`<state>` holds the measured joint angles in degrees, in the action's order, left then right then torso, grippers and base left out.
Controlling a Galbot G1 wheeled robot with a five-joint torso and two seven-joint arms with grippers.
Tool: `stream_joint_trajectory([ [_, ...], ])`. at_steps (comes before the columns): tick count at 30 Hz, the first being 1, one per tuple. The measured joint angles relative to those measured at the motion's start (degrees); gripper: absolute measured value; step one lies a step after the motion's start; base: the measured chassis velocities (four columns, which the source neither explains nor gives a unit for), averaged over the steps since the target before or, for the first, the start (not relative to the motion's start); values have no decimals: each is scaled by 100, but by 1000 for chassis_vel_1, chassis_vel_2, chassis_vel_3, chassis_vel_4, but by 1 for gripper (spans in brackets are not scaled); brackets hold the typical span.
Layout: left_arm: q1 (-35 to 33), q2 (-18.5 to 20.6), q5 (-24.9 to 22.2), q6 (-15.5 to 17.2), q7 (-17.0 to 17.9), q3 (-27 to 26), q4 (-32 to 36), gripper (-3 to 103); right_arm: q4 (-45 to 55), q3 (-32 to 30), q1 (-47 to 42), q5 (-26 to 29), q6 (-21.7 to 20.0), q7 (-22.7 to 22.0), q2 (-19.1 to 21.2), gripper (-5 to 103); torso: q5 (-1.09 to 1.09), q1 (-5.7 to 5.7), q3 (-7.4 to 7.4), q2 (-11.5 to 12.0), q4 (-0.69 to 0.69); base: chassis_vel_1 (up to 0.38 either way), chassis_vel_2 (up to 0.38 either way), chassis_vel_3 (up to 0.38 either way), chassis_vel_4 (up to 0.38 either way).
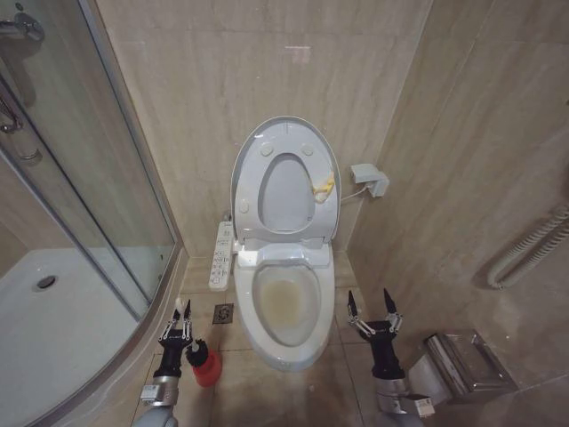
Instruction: Open the toilet lid, clean the toilet bowl with a toilet brush, close the toilet lid, and flush.
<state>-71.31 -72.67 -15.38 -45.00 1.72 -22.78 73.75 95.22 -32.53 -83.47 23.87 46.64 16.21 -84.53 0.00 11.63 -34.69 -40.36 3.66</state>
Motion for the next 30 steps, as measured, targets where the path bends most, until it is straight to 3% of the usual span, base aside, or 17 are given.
stream_joint_trajectory([
  [4,336,-108,-317,-210,-406,-10,-722,19,-42,-13,-6,-4,41,16,-26,100,1,0,0,0,1,0,0,0,0],
  [7,438,-197,-328,-212,-473,17,-910,19,-18,-25,-8,-6,41,18,-42,100,0,0,0,0,2,0,0,0,0],
  [30,1047,-471,219,-178,-274,11,-2067,19,-120,-52,7,4,53,48,-124,100,1,0,0,0,1,0,0,0,0],
])
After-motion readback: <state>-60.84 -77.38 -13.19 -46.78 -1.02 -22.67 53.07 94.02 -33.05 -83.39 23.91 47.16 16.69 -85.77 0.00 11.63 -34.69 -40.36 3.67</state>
